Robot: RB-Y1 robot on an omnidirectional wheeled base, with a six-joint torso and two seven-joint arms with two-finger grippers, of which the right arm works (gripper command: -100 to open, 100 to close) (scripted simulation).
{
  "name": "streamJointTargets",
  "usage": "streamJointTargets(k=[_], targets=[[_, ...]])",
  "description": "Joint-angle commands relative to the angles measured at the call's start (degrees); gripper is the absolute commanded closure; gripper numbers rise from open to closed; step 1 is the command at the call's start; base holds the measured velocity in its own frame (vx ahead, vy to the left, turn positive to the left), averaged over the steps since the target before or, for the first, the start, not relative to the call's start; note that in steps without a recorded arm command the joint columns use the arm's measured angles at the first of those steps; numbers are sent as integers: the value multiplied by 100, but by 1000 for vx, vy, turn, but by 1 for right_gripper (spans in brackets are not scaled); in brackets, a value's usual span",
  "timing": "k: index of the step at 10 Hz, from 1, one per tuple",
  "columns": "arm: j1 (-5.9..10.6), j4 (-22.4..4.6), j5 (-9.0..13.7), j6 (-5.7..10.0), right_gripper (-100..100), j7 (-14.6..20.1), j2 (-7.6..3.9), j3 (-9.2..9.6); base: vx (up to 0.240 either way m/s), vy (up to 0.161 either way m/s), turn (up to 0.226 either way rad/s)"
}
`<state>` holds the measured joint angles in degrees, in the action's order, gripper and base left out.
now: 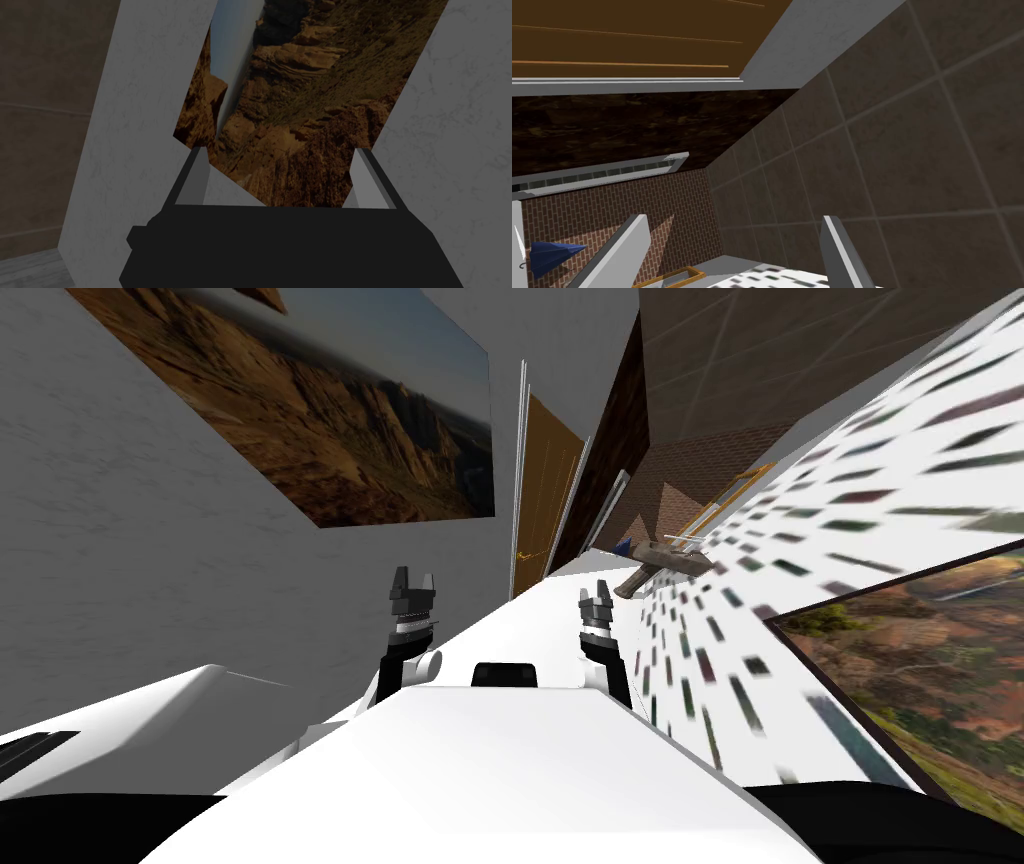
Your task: Pull the door open
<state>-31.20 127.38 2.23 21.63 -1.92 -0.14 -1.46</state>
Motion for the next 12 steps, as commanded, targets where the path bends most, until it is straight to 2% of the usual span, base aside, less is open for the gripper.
streamJointTargets(k=[1,4,7,12], targets=[[66,-200,29,75,-100,36,-78,40,64,-21,103],[169,-517,76,194,-100,94,-191,103,101,-47,96],[314,-958,141,359,-100,174,-336,191,111,-38,103],[492,-1503,221,563,-100,273,-503,300,80,-44,86]])
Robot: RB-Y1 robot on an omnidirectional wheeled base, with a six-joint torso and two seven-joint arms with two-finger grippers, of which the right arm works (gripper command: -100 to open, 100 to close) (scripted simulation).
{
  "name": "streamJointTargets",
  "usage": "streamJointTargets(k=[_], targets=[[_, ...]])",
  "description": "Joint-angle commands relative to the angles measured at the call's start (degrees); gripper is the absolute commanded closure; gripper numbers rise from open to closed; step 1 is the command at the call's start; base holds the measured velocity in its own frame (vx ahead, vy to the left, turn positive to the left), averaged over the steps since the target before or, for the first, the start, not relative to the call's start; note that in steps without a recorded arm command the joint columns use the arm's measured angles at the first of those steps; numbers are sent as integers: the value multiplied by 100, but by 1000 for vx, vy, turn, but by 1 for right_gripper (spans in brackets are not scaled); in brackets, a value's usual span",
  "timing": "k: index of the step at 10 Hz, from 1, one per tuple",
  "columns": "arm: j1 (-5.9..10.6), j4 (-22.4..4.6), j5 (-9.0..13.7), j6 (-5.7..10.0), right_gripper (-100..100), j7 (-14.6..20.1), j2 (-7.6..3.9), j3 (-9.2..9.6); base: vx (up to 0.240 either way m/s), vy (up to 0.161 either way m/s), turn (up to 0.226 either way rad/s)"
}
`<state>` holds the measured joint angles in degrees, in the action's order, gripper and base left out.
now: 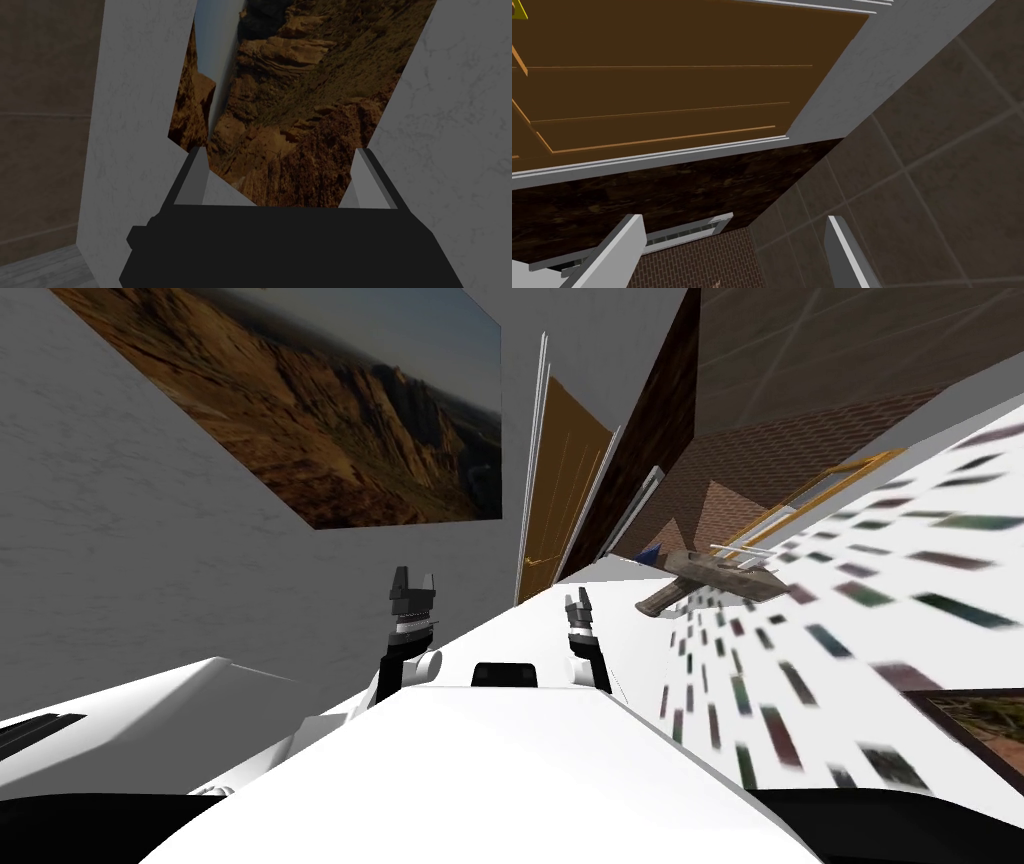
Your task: Pull the door open
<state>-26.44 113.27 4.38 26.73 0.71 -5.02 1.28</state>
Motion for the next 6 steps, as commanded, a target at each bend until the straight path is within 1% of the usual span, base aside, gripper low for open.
streamJointTargets(k=[1,6], targets=[[57,-215,24,100,-100,33,-51,50,77,-48,87],[267,-856,118,340,-100,149,-237,178,88,-48,94]])
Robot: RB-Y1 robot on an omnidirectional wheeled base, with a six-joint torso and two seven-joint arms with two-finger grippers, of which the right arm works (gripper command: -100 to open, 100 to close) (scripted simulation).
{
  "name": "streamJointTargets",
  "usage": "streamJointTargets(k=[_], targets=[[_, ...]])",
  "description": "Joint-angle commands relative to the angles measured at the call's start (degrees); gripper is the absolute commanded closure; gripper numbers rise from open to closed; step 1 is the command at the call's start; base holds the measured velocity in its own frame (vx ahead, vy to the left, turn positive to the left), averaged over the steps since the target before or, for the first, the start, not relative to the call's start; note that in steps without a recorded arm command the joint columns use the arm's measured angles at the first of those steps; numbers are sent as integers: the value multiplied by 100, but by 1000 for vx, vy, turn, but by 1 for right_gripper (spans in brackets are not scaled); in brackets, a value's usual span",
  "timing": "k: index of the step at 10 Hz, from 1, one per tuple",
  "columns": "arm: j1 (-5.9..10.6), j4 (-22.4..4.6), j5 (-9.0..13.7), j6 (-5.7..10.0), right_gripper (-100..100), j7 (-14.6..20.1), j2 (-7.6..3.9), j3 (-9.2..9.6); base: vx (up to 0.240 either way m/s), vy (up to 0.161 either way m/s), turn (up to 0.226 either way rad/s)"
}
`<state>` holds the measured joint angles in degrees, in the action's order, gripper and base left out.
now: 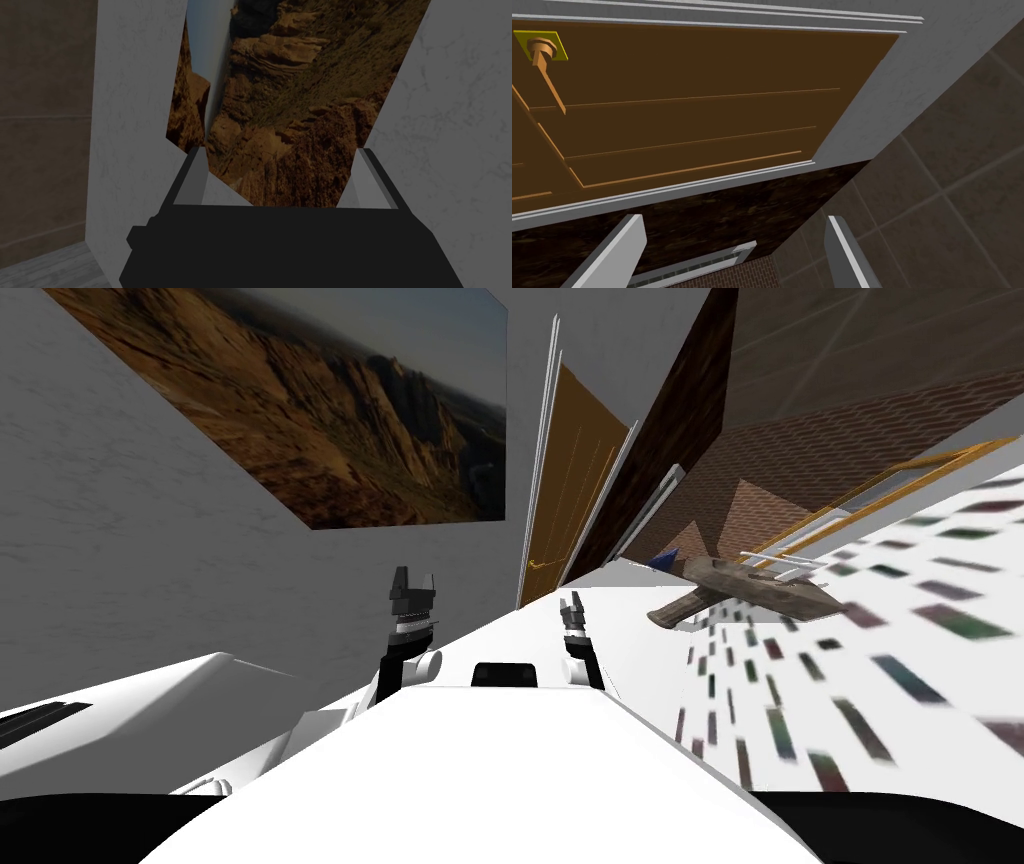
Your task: Pull the door open
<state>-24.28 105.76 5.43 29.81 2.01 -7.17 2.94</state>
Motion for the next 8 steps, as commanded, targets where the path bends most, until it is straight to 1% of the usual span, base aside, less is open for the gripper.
streamJointTargets(k=[1,8], targets=[[96,-241,33,83,-100,44,-61,40,93,-59,101],[423,-1238,180,456,-100,224,-338,239,88,-62,108]])
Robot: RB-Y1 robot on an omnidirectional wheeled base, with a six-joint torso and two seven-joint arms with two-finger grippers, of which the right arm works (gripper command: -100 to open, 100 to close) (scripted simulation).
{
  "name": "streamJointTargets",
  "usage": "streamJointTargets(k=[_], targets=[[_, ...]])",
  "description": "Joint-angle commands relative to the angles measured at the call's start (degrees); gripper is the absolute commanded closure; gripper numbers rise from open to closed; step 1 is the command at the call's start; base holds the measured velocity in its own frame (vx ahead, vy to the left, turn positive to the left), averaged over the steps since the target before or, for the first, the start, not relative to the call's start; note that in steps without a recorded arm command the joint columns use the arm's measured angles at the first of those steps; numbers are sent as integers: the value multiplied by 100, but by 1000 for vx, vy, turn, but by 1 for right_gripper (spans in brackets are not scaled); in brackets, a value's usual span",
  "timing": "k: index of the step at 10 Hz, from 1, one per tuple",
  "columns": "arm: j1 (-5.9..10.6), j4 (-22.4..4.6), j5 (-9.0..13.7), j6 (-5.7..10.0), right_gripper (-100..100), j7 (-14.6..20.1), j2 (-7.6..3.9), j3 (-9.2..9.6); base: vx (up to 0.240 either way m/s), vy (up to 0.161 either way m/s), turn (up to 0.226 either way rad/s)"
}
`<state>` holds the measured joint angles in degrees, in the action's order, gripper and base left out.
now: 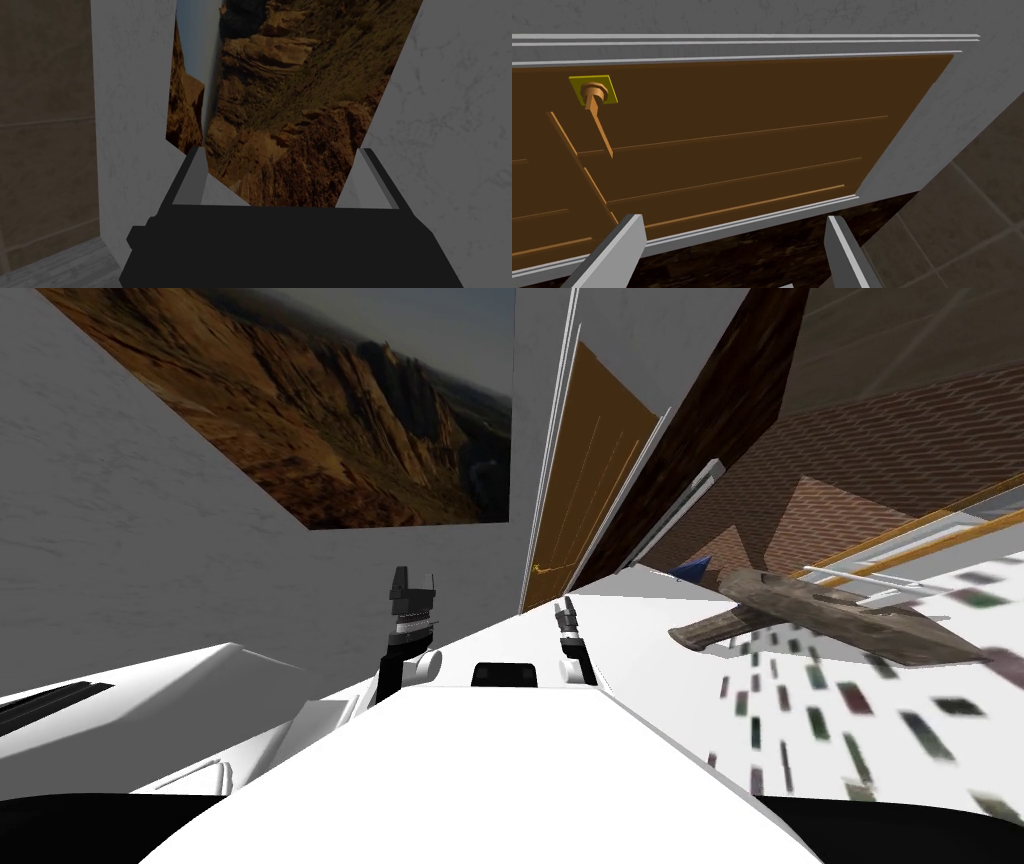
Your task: Pull the door open
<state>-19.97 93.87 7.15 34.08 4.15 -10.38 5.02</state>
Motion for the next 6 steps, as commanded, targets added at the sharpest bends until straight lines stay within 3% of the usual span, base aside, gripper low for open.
streamJointTargets(k=[1,6], targets=[[40,-198,30,84,-100,37,-57,60,73,-62,124],[285,-942,140,365,-100,172,-258,210,82,-80,108]])
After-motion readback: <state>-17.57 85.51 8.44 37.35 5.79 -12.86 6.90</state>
